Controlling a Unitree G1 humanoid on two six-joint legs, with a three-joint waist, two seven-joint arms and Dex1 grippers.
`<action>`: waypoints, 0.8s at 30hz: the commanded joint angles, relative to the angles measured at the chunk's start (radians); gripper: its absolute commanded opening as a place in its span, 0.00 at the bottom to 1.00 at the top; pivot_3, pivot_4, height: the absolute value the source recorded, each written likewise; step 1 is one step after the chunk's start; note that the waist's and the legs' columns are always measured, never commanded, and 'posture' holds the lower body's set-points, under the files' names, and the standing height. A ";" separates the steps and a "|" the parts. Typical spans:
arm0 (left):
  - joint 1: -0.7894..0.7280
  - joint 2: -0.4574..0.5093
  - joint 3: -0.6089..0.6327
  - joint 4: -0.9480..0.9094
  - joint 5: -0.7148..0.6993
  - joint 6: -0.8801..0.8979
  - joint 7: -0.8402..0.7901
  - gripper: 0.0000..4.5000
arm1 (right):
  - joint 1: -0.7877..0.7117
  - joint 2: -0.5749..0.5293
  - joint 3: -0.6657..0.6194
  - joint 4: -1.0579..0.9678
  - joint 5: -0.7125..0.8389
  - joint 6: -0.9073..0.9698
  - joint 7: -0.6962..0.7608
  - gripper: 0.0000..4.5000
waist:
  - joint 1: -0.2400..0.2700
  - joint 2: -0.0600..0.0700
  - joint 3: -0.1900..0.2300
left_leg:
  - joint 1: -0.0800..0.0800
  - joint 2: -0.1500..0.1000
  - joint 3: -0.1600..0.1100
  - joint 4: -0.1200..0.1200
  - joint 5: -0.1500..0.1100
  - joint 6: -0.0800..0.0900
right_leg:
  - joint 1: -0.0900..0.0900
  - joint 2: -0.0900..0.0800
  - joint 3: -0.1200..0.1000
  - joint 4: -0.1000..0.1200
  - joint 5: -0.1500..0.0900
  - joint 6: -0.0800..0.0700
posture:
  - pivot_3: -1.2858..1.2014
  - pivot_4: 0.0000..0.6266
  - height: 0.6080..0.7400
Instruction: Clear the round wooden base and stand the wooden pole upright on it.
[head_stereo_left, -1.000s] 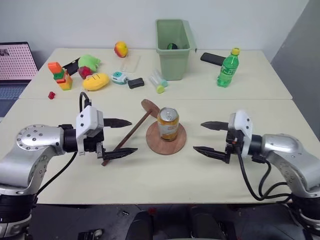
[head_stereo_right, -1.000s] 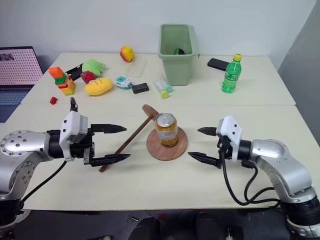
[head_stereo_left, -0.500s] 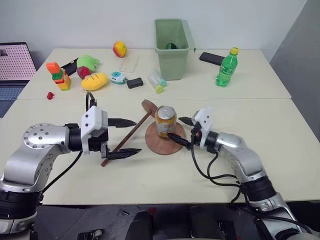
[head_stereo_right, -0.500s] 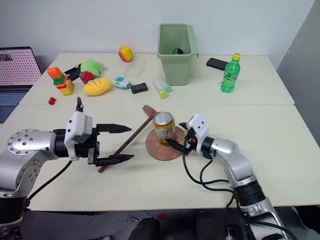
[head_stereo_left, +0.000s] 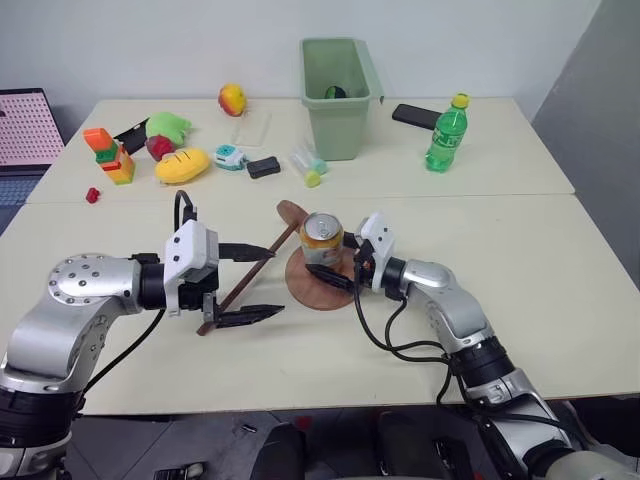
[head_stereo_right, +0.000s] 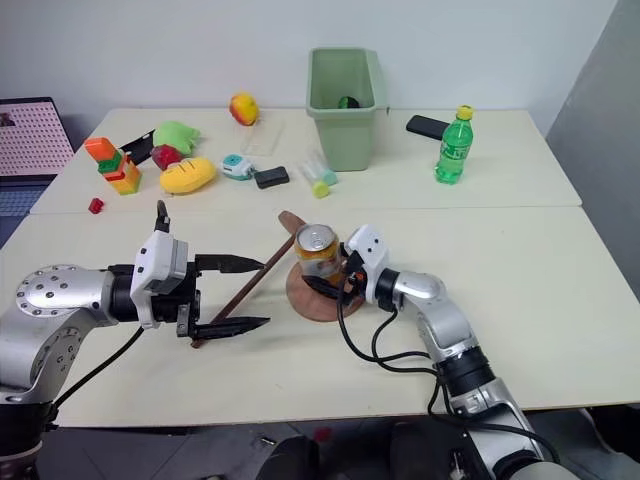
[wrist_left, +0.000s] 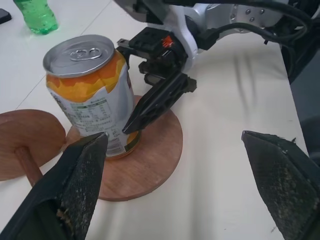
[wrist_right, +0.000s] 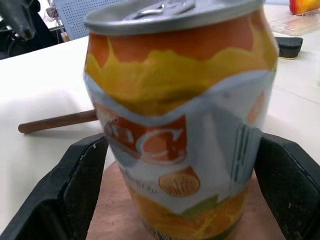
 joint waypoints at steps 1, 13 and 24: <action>0.002 0.012 0.037 -0.027 -0.005 -0.006 0.014 1.00 | -0.032 0.024 -0.024 0.021 0.004 -0.035 0.009 0.92 | 0.000 0.000 0.000 | 0.000 0.000 0.000 0.000 0.000 0.000 | 0.000 0.000 0.000 0.000 0.000 0.000 | 0.52 0.24 1.00; -0.061 -0.022 0.016 0.022 -0.014 0.010 0.051 1.00 | 0.036 -0.051 -0.132 -0.290 0.090 0.103 -0.036 0.79 | 0.004 0.000 0.000 | -0.001 0.000 0.000 0.000 0.000 0.000 | -0.001 0.000 0.000 0.000 0.000 0.000 | 0.52 0.24 1.00; -0.178 -0.120 -0.015 0.047 -0.038 0.083 0.121 1.00 | -0.105 -0.170 -0.355 0.174 -0.068 -0.104 -0.354 0.79 | 0.000 0.001 0.000 | -0.001 -0.001 0.001 0.001 0.000 0.000 | 0.000 -0.001 0.001 0.000 0.000 0.000 | 0.52 0.24 1.00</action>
